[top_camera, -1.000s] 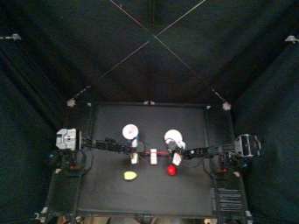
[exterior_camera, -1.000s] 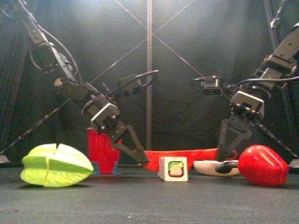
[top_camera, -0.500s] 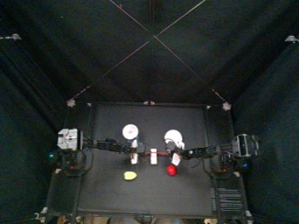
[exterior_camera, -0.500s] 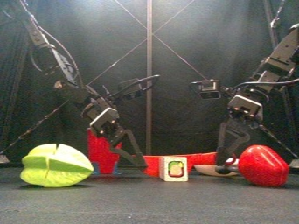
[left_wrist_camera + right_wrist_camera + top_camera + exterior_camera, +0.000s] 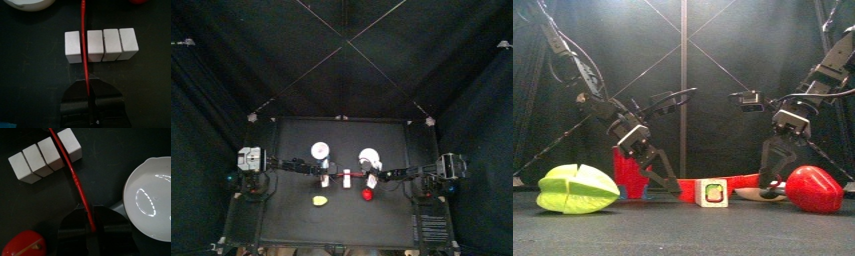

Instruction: Cut sushi roll

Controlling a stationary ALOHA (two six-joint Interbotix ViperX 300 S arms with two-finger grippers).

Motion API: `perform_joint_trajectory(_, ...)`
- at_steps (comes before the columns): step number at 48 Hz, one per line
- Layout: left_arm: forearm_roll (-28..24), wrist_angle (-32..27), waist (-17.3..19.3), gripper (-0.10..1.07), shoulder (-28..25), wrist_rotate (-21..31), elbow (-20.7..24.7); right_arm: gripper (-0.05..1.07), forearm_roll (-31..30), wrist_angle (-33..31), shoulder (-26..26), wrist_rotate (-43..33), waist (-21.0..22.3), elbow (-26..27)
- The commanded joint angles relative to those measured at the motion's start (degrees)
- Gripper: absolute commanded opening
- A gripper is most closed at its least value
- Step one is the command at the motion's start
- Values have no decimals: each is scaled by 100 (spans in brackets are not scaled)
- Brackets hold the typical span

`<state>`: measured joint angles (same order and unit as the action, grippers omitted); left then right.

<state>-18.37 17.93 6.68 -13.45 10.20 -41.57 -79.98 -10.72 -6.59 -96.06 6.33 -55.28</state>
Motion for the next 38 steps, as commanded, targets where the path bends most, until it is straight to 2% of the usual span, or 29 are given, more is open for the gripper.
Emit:
perform_joint_trajectory(1,-18,44,-53,21,53,18,193,28,-9,-202,-97,-53,149,308)
perform_joint_trajectory(28,-35,79,114,21,97,9,281,28,-26,-475,-149,-53,246,483)
perform_joint_trajectory(38,-44,79,35,21,404,9,246,28,-26,-475,-387,-44,220,483)
